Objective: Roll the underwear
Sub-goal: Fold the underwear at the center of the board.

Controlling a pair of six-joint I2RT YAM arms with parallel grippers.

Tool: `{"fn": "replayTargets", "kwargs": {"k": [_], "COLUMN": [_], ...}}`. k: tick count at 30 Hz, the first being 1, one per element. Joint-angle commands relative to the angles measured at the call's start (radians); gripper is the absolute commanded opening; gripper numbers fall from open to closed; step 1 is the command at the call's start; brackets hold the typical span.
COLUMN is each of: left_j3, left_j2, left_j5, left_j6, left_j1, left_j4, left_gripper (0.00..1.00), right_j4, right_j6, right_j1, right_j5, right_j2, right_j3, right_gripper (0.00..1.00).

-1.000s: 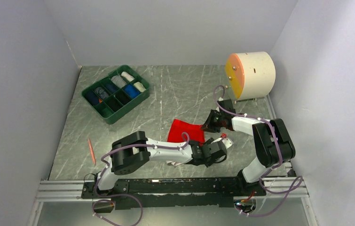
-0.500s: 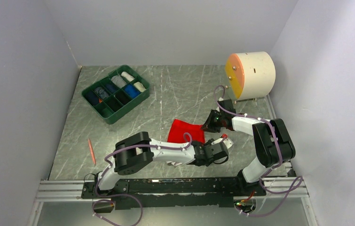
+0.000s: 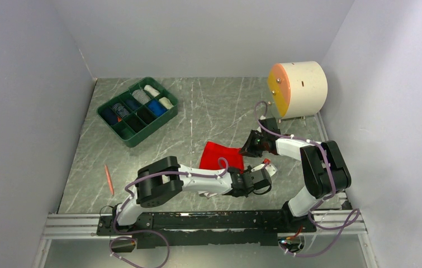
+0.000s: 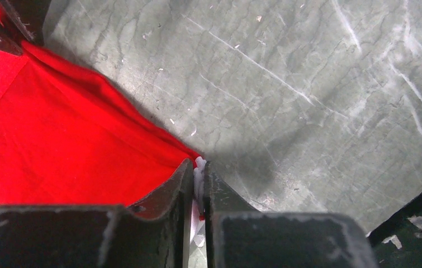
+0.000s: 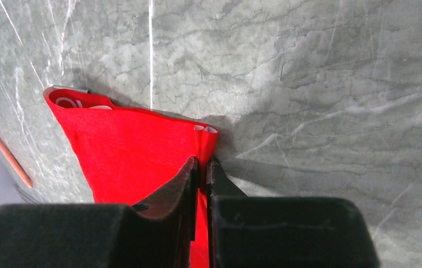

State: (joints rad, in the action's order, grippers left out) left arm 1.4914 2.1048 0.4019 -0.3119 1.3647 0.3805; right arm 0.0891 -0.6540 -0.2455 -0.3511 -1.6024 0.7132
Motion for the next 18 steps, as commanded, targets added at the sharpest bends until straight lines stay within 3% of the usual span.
{"fn": "replayTargets", "kwargs": {"k": [1,10,18], "left_j3": [-0.009,-0.071,-0.253], "left_j2": [0.035,-0.078,-0.236], "left_j5": [-0.020,-0.154,-0.316], "left_j6": [-0.012,-0.029,-0.152], "left_j1": [0.004,-0.008,-0.086], "left_j4": [0.019,-0.091,-0.275], "left_gripper": [0.07,0.05,0.05], "right_j4": [0.042,0.092,0.123], "right_j6": [0.030,0.032,0.015], "right_j1": [0.005,0.003,-0.001], "right_j5": [-0.003,0.004,0.015], "right_j2": [0.010,0.073,0.142], "right_j3": [0.023,0.048,0.048], "right_gripper": [0.05,0.02,0.01]}}
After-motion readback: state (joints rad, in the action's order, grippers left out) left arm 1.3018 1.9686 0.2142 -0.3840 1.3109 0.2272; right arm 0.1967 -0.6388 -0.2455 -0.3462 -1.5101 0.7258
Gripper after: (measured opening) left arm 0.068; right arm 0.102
